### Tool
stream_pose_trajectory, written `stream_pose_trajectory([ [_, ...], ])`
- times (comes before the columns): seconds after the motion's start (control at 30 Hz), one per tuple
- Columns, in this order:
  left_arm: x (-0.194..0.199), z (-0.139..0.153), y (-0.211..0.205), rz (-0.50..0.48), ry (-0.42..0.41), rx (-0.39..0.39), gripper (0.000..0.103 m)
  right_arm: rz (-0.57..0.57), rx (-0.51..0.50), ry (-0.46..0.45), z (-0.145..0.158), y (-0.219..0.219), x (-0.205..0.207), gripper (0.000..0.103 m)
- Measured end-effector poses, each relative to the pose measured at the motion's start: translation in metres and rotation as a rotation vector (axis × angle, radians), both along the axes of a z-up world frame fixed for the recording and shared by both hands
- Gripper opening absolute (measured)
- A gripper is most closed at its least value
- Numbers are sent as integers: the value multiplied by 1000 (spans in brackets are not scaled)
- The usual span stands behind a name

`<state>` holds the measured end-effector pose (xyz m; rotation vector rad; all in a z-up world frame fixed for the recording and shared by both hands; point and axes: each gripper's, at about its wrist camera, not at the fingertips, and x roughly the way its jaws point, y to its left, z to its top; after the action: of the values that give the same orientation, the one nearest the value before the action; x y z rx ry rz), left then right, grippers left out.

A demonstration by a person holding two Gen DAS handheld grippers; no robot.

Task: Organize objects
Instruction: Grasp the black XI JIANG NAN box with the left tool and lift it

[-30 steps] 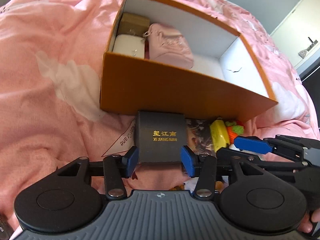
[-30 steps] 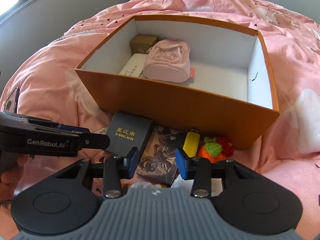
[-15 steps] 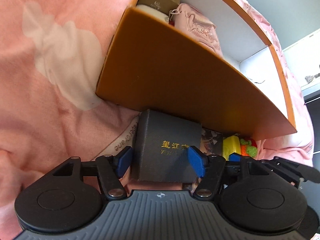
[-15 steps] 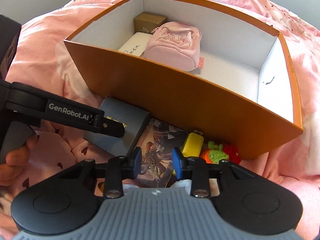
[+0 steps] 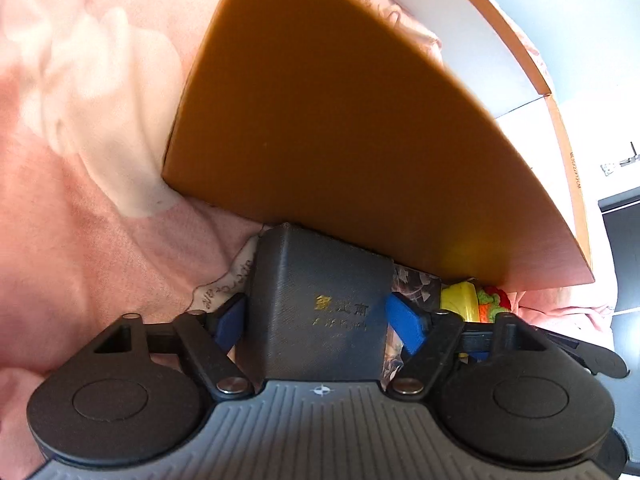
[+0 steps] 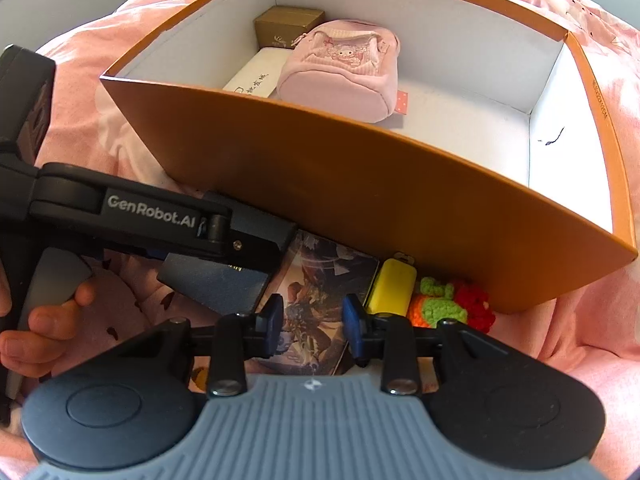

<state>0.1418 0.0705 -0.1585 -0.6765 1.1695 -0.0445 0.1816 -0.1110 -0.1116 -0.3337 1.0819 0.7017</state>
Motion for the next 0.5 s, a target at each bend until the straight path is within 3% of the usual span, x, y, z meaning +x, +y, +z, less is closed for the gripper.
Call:
stream_pose_trajectory([
  [0.2,-20,22,8,18,-43,15,52,-12,1,13,-1,-2,-1,33],
  [0.3,-30,35,5,14,-73,41,46,-8,-3,16,0,-1,-2,35],
  [0.43,-41,50,-4,-8,-56,164,46,4,3,39,2,0,-4,36],
  [0.5,-47,56,-2,-17,-61,209,46,11,-16,39,2,2,-5,46],
])
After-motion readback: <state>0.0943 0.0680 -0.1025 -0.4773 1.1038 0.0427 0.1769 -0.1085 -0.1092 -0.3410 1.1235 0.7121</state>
